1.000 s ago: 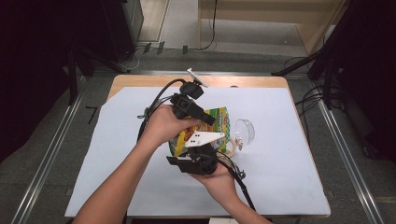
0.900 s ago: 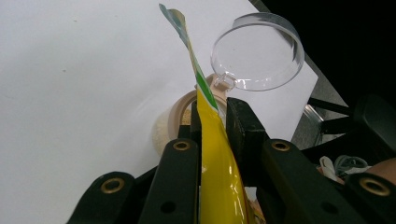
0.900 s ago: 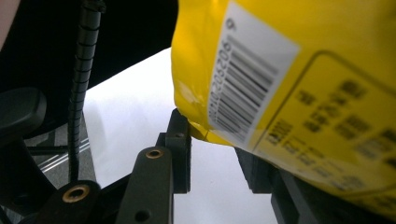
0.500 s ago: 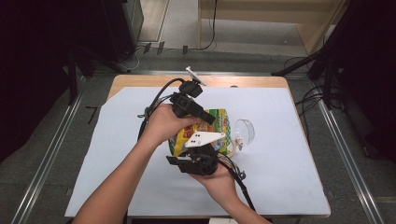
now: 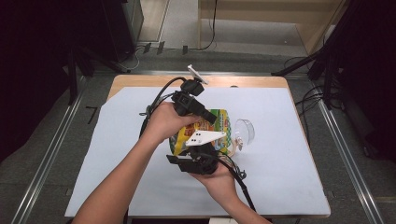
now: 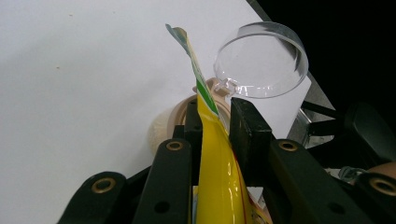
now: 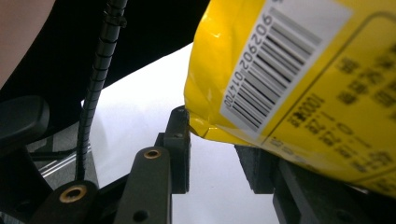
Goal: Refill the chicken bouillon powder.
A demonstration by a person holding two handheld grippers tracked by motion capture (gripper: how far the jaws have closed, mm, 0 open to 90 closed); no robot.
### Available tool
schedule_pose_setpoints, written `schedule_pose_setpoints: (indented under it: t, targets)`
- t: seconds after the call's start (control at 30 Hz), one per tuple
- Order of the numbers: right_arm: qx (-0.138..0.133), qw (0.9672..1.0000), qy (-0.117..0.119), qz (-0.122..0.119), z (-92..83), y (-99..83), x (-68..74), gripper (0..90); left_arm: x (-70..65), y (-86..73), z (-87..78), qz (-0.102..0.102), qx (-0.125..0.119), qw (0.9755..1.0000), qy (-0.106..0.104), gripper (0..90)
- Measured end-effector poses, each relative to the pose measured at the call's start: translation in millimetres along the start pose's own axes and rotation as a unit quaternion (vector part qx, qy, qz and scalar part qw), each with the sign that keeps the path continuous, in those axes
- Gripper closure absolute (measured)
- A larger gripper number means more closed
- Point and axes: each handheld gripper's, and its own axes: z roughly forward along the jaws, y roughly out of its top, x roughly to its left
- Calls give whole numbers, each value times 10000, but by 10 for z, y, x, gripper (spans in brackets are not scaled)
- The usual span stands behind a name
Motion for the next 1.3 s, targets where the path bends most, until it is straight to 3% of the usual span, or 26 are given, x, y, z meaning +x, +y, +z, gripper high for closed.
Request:
schedule_pose_setpoints:
  t: [0.27, 0.6, 1.0, 1.13, 1.3]
  targets:
    - [-33, 10000, -1, 25, -16, 17, -1, 676, -3, 32, -7, -22, 39, 10000, 4, 771]
    - [-63, 10000, 10, 38, 2, -5, -22, 682, -90, 38, -2, 96, 112, 9998, 122, 770]
    - [-74, 10000, 19, 16, 5, -14, -23, 681, -96, 30, -14, 99, 115, 9998, 92, 770]
    - [-54, 10000, -6, -9, 7, -17, -23, 682, -72, 24, -14, 38, 100, 9999, -79, 766]
    - [-35, 10000, -22, -48, 12, -21, -23, 684, -66, 18, -12, 26, 101, 9999, -90, 766]
